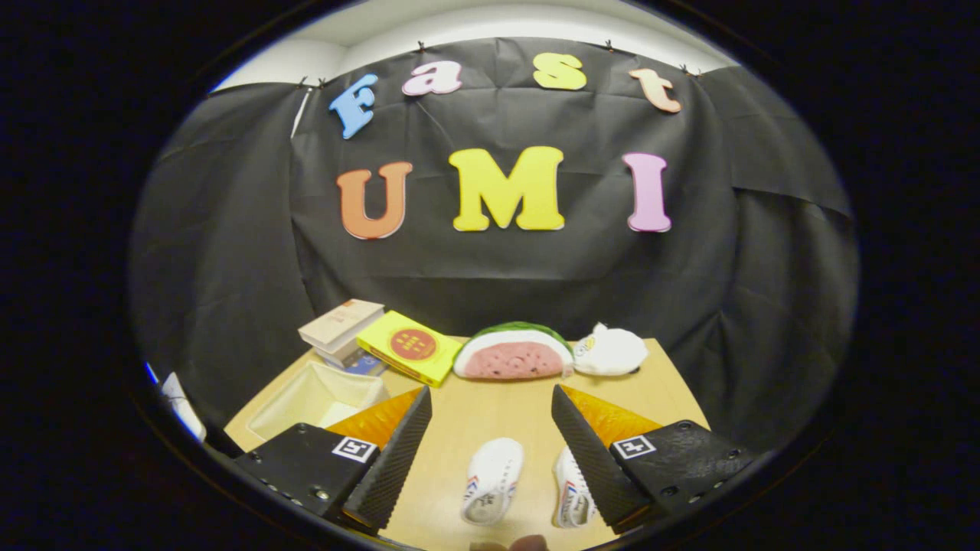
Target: Open the storage box then place both shoes into the box .Put the left shoe in first, then the right shoe, with the right side of both shoes facing outward in a uniform manner.
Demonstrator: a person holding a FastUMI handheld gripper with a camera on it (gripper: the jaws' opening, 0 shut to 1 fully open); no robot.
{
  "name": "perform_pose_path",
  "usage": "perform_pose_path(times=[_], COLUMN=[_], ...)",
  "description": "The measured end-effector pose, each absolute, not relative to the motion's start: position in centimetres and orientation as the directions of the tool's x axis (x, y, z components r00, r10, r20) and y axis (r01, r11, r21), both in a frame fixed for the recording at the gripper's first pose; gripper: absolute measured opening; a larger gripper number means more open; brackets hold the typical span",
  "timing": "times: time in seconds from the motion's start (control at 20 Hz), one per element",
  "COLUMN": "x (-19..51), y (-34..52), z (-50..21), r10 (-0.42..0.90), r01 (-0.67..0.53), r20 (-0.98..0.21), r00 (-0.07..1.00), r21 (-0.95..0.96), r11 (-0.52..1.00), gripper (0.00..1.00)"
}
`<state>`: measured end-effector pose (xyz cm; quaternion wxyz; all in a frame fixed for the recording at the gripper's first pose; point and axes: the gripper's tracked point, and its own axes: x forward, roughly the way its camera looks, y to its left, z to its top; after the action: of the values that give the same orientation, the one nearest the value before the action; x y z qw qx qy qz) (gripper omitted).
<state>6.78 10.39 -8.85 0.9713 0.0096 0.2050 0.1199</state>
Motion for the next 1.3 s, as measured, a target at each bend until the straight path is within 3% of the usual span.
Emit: perform_pose_path(times=[0.35,0.8,0.9,1.0,1.05,1.2,1.3], x=[6.0,6.6,6.7,7.0,7.2,7.5,7.4], y=[8.9,10.5,10.8,11.1,11.2,11.8,12.2], z=[-21.1,-33.3,-34.4,-35.3,-35.5,-36.3,-36.6], r10=[0.253,0.282,0.299,0.310,0.314,0.326,0.340], r01=[-0.194,-0.147,-0.131,-0.122,-0.126,-0.136,-0.130], r20=[-0.627,-0.800,-0.815,-0.824,-0.825,-0.833,-0.837], r00=[0.737,0.530,0.496,0.474,0.470,0.447,0.428], r21=[0.161,0.240,0.270,0.288,0.289,0.297,0.316], r11=[0.968,0.959,0.954,0.950,0.949,0.945,0.940], gripper=[0.96,0.95,0.86,0.83,0.75,0.73,0.47])
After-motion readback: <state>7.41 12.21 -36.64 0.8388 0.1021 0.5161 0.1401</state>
